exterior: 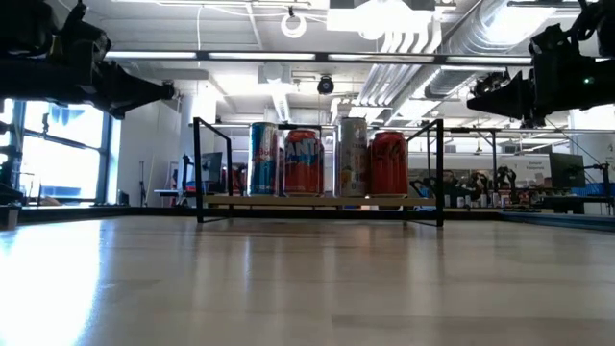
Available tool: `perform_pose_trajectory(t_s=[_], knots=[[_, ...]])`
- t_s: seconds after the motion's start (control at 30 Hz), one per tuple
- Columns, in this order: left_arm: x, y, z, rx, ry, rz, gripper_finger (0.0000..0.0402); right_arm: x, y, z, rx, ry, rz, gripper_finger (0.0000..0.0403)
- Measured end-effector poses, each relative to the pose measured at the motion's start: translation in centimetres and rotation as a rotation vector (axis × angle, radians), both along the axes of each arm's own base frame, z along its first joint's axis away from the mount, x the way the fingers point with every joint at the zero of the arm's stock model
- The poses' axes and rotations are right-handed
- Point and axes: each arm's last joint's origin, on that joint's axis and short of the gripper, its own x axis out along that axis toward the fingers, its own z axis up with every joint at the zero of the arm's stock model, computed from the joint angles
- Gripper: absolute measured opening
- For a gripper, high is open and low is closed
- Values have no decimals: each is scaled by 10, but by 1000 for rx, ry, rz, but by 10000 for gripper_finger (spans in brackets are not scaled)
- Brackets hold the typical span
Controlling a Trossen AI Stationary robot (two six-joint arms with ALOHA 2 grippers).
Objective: Place canned beverage on shelf
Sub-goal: Return to Home Position
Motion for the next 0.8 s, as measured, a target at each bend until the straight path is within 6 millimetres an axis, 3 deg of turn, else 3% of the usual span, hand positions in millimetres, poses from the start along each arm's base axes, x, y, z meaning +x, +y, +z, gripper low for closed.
perform_pose_trajectory(t_s=[0.23,0.8], knots=[[0,1,-1,1,15,12,1,0,-2,-1,-3,18,-77,0],[1,1,-2,-26,16,11,5,0,-2,-1,12,17,-78,0]])
